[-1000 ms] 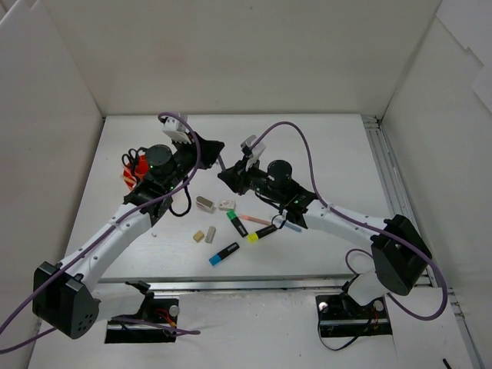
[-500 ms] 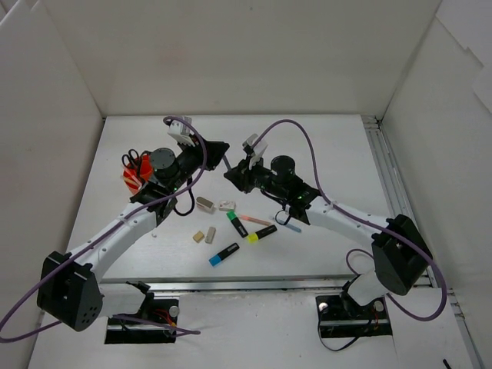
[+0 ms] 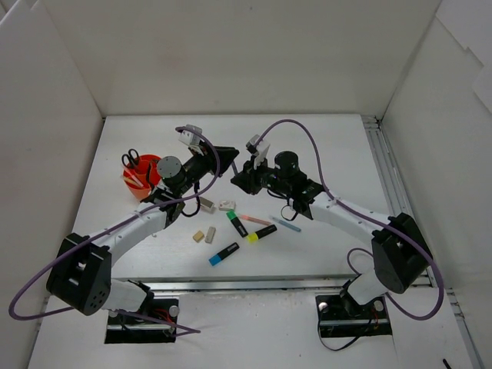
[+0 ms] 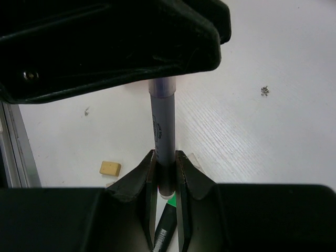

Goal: Sort the stationery into containers
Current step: Close the pen cap on the pen.

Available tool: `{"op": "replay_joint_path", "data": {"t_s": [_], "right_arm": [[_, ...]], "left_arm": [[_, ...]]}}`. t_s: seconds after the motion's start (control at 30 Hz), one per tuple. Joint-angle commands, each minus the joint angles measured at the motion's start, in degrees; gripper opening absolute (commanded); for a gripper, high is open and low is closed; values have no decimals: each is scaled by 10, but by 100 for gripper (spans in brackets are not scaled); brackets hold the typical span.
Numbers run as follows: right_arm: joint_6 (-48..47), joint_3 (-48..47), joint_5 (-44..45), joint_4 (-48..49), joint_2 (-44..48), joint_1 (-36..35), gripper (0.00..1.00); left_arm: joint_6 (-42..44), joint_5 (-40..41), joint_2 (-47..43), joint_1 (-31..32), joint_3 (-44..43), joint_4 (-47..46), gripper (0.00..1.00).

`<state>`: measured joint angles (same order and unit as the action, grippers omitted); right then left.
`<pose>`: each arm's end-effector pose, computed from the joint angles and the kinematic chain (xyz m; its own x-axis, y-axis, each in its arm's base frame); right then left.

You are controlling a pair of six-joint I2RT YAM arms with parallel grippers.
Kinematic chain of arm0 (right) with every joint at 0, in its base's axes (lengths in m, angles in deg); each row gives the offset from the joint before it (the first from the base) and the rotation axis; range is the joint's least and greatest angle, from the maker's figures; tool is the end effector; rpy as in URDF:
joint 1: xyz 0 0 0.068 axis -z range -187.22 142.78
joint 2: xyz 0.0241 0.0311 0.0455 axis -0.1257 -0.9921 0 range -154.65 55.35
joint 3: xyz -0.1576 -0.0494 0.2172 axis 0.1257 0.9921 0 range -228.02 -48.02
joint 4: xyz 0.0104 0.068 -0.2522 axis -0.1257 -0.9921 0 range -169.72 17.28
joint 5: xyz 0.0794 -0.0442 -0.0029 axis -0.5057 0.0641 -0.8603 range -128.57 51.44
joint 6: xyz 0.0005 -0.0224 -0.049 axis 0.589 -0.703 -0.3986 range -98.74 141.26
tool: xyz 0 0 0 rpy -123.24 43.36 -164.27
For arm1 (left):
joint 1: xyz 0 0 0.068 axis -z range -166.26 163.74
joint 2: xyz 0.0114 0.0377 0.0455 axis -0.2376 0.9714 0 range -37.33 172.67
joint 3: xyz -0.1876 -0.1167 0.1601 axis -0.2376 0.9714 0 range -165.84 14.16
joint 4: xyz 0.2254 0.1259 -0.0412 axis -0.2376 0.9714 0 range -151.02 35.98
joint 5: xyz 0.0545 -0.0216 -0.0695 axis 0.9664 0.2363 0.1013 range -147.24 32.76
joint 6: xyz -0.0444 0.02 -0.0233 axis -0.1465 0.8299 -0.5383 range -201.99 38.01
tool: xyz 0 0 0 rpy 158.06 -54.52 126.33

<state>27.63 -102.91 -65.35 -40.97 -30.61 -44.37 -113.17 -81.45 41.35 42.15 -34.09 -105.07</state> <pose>0.2677 0.2229 0.3032 -0.0902 0.0560 -0.9943 -0.8937 0.4359 0.1057 0.2686 -0.1620 0.3251 -0.2287 -0.4131 -0.8815 0.7784 0.4662 -0.4204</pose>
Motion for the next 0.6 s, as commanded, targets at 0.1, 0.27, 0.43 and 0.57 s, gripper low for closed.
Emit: {"op": "replay_joint_path", "data": {"t_s": [0.1,0.27,0.43,0.57], "right_arm": [[22,-100,29,278,53,27,0],[13,-102,41,285,61,36,0],[21,-105,46,305,72,52,0],[18,-102,62,315,80,58,0]], "left_arm": [[28,-89,31,58,47,148,0],[16,-87,37,58,54,153,0],[16,-81,28,58,66,168,0],[7,-93,47,58,74,168,0]]}}
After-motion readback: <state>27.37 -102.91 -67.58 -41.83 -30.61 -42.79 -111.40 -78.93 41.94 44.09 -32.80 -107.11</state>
